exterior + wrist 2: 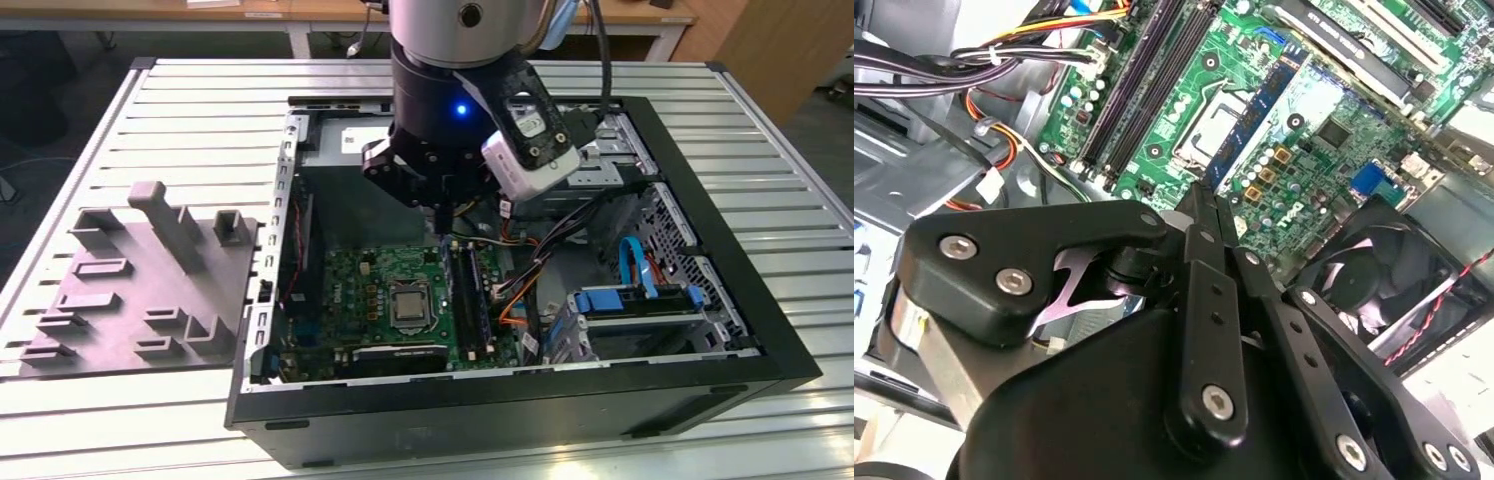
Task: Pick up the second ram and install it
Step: 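Insert the second ram into the second slot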
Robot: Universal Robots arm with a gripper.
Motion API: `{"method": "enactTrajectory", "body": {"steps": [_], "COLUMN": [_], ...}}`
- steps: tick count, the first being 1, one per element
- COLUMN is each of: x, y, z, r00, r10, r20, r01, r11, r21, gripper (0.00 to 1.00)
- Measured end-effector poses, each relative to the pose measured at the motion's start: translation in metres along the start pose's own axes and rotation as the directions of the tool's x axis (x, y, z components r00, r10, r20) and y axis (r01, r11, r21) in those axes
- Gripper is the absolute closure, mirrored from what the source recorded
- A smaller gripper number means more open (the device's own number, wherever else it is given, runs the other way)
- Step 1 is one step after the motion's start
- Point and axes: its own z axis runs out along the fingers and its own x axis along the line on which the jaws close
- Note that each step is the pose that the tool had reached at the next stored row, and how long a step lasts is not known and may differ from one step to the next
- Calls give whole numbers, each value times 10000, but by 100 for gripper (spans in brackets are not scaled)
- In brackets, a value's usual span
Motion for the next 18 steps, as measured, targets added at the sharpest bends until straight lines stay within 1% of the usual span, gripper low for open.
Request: {"method": "enactTrajectory", "body": {"steps": [11,15,18], "x": [-222,-299,-334], "y": [-5,-7,-8], "z": [16,34,65], "r00": [10000,10000,10000], "r10": [-3,-2,-3], "r20": [0,-1,-1], "r01": [3,2,3], "r11": [10000,10000,10000], "r21": [2,0,-2], "gripper": [89,89,89]}}
